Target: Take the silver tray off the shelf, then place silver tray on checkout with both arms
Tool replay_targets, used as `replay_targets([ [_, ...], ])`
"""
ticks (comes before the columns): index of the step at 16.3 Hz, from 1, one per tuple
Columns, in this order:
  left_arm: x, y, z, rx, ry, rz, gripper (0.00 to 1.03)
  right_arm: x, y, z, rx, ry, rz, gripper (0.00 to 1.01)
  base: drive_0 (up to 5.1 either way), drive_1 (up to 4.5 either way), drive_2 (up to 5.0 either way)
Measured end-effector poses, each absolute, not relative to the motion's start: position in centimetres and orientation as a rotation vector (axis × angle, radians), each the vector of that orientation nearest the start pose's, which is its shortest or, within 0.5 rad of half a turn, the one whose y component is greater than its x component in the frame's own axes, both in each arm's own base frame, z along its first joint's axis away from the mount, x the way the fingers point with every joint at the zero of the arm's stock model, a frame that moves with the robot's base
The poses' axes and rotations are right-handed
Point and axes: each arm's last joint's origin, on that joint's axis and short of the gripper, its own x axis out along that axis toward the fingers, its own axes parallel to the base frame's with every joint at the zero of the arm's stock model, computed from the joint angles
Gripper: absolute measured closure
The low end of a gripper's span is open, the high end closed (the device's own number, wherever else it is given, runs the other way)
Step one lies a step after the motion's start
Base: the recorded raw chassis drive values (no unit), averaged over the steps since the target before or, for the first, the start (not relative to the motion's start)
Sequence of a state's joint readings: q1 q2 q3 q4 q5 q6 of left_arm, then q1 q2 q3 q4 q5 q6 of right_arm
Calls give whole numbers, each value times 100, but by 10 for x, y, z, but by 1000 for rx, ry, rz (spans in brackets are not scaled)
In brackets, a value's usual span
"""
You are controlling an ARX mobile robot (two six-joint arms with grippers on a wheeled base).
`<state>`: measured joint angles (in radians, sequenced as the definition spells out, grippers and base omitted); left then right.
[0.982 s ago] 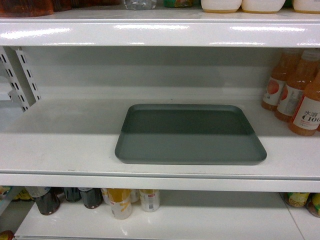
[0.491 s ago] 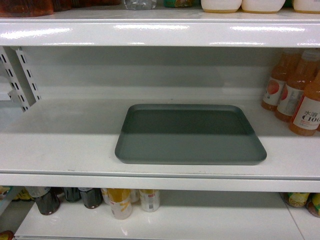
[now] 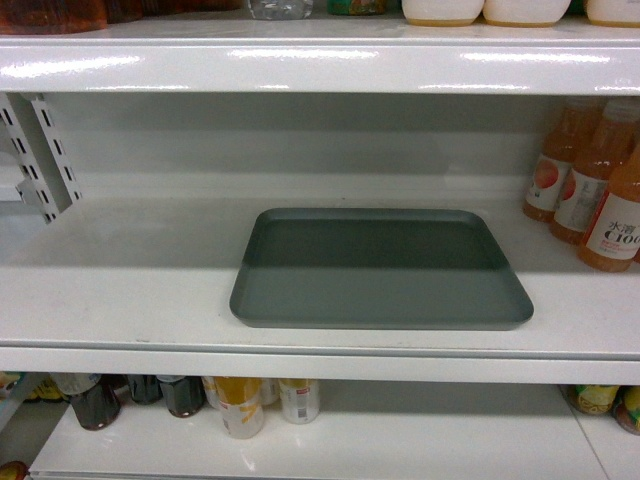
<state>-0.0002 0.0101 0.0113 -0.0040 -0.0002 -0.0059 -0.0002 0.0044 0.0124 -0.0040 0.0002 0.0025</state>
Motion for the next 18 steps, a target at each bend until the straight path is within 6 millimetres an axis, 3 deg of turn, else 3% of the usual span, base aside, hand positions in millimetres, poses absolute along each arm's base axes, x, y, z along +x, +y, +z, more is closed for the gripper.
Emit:
replay_targets([
  [4,98,0,164,3,51,22,5,97,0,167,2,-4,0,3,0,0,0],
  [6,115,-5,164,72,328,125,5,109,2,166,-3,261,139,3,0,0,0],
  [8,144,-8,151,72,437,83,5,141,3,170,7,323,177,3,0,0,0],
  [11,210,-24,144,52,493,-36,5,199,4,153,49,446,189,3,0,0,0],
  [16,304,-64,87,14,711,-119,5,293,3,106,145,630,150,3,0,0,0],
  [18,334,-80,75,-11,732,-126,5,325,3,90,167,670,123,3,0,0,0],
])
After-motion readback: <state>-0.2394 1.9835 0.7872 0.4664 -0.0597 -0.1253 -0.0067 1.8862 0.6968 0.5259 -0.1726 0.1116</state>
